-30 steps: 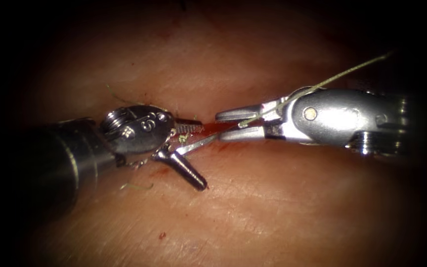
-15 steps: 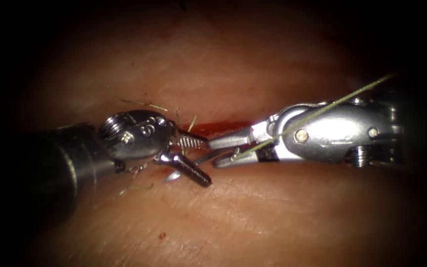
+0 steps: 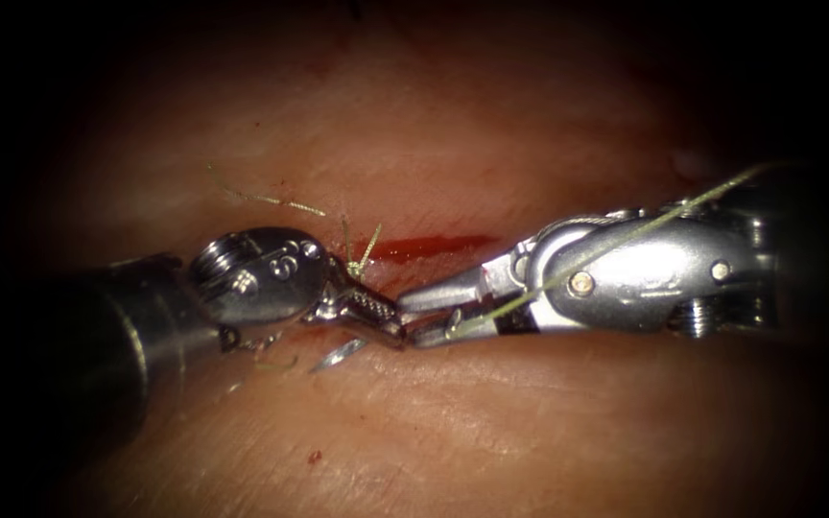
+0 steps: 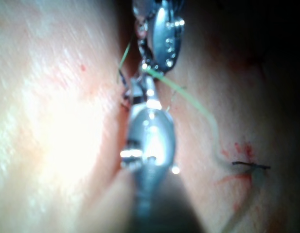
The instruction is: Wound Closure
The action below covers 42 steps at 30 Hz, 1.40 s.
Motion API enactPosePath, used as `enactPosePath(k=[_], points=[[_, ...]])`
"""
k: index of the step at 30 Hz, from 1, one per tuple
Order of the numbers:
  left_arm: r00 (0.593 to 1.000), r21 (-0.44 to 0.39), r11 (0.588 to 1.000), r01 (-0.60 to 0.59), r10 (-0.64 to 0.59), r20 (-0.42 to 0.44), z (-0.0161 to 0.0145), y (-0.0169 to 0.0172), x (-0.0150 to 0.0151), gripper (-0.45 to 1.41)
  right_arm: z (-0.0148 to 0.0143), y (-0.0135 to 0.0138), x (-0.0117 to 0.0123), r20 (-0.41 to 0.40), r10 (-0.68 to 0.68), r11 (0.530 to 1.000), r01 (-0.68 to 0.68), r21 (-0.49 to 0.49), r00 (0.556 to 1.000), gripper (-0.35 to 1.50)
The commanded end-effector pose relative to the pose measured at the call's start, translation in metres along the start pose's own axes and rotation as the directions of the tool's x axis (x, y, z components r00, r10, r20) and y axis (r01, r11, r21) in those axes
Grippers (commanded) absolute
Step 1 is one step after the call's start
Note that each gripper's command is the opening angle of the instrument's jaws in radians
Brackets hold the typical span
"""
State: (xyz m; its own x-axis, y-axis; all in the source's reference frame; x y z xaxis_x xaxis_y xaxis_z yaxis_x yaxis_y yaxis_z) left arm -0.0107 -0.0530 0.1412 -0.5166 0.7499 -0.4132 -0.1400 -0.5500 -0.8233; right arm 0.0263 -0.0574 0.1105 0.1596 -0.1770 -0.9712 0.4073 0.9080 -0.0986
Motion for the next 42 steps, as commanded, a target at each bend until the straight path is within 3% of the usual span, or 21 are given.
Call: enactPosePath(k=[1,2,3,4,5,6,7,11,15,19,20,22,23,26,28,30,36,38,39,41,42], points=[[1.0,-0.002,1.0,0.003,-0.003,0.001,0.0004,-0.0006,0.0001,-0.45,0.0004,0.0006,-0.0003,0.013,0.01,1.0,-0.01,-0.015,1.0,-0.35],[1.0,-0.003,1.0,0.015,-0.015,0.002,0.0003,-0.0006,0.0002,-0.45,0.0004,0.0007,-0.0003,0.026,0.053,0.998,-0.052,-0.031,0.998,-0.35],[1.0,-0.007,1.0,0.021,-0.021,-0.003,0.0003,-0.0005,0.0003,-0.45,0.0003,0.0008,-0.0003,0.038,0.09,0.995,-0.089,-0.045,0.995,-0.03],[1.0,-0.007,1.0,0.021,-0.021,-0.003,0.0003,-0.0005,0.0003,-0.45,0.0003,0.0008,-0.0003,0.038,0.09,0.995,-0.089,-0.045,0.995,-0.03],[0.999,-0.018,0.999,0.039,-0.039,-0.017,0.0001,-0.0005,0.0005,-0.45,0.0002,0.0008,-0.0003,0.05,0.182,0.981,-0.178,-0.081,0.982,0.66],[0.998,-0.027,0.998,0.051,-0.051,-0.026,0.0,-0.0004,0.0006,-0.45,0.0001,0.001,-0.0002,0.061,0.245,0.965,-0.237,-0.114,0.968,1.03],[0.996,-0.034,0.997,0.074,-0.076,-0.051,-0.0001,-0.0003,0.0009,-0.45,0.0,0.0011,-0.0002,0.073,0.31,0.942,-0.296,-0.159,0.948,1.26],[0.984,-0.061,0.992,0.113,-0.12,-0.129,-0.0006,0.0,0.002,-0.45,-0.0001,0.0011,-0.0002,0.075,0.418,0.885,-0.387,-0.26,0.905,1.45],[0.967,-0.085,0.987,0.137,-0.152,-0.207,-0.001,0.0004,0.0032,-0.45,-0.0004,0.0011,-0.0002,0.046,0.483,0.829,-0.441,-0.344,0.874,1.48],[0.94,-0.091,0.979,0.182,-0.201,-0.277,-0.0007,0.0005,0.004,-0.45,-0.0006,0.0012,-0.0002,-0.109,0.608,0.672,-0.583,-0.458,0.786,1.45],[0.94,-0.091,0.979,0.182,-0.201,-0.277,-0.0007,0.0005,0.004,-0.45,-0.0006,0.0012,-0.0002,-0.109,0.608,0.672,-0.583,-0.458,0.786,1.45],[0.925,-0.092,0.977,0.193,-0.212,-0.316,-0.0004,0.0005,0.0042,-0.45,-0.0008,0.0012,-0.0002,-0.154,0.642,0.599,-0.617,-0.511,0.751,1.43],[0.925,-0.092,0.977,0.193,-0.212,-0.316,-0.0004,0.0005,0.0042,-0.45,-0.0008,0.0012,-0.0002,-0.154,0.642,0.599,-0.617,-0.511,0.751,1.43],[0.916,-0.091,0.976,0.198,-0.217,-0.338,0.0001,0.0007,0.0044,-0.45,-0.0011,0.0013,0.0001,-0.229,0.688,0.485,-0.671,-0.56,0.689,1.45],[0.914,-0.091,0.976,0.198,-0.218,-0.342,0.0001,0.0007,0.0044,-0.45,-0.0012,0.0013,0.0002,-0.247,0.686,0.481,-0.682,-0.551,0.684,1.43],[0.905,-0.1,0.975,0.197,-0.22,-0.364,0.0005,0.0009,0.0045,-0.45,-0.0015,0.0015,0.0004,-0.266,0.701,0.446,-0.698,-0.561,0.662,1.28],[0.901,-0.099,0.975,0.201,-0.223,-0.372,0.0006,0.0014,0.0046,-0.45,-0.0028,0.0021,0.0008,-0.291,0.71,0.348,-0.678,-0.647,0.642,1.24],[0.9,-0.097,0.975,0.202,-0.224,-0.374,0.0006,0.0014,0.0046,-0.45,-0.0031,0.0022,0.0009,-0.292,0.712,0.336,-0.675,-0.657,0.639,1.23],[0.896,-0.101,0.974,0.203,-0.227,-0.382,0.0005,0.0013,0.0048,-0.45,-0.0038,0.002,0.0013,-0.296,0.714,0.287,-0.651,-0.703,0.635,1.08],[0.885,-0.122,0.973,0.198,-0.231,-0.404,0.0002,0.0014,0.005,-0.45,-0.0041,0.0015,0.0017,-0.292,0.724,0.242,-0.627,-0.74,0.625,0.83],[0.884,-0.124,0.972,0.198,-0.232,-0.406,0.0002,0.0014,0.005,-0.45,-0.004,0.0014,0.0018,-0.295,0.725,0.224,-0.619,-0.753,0.622,0.83]])
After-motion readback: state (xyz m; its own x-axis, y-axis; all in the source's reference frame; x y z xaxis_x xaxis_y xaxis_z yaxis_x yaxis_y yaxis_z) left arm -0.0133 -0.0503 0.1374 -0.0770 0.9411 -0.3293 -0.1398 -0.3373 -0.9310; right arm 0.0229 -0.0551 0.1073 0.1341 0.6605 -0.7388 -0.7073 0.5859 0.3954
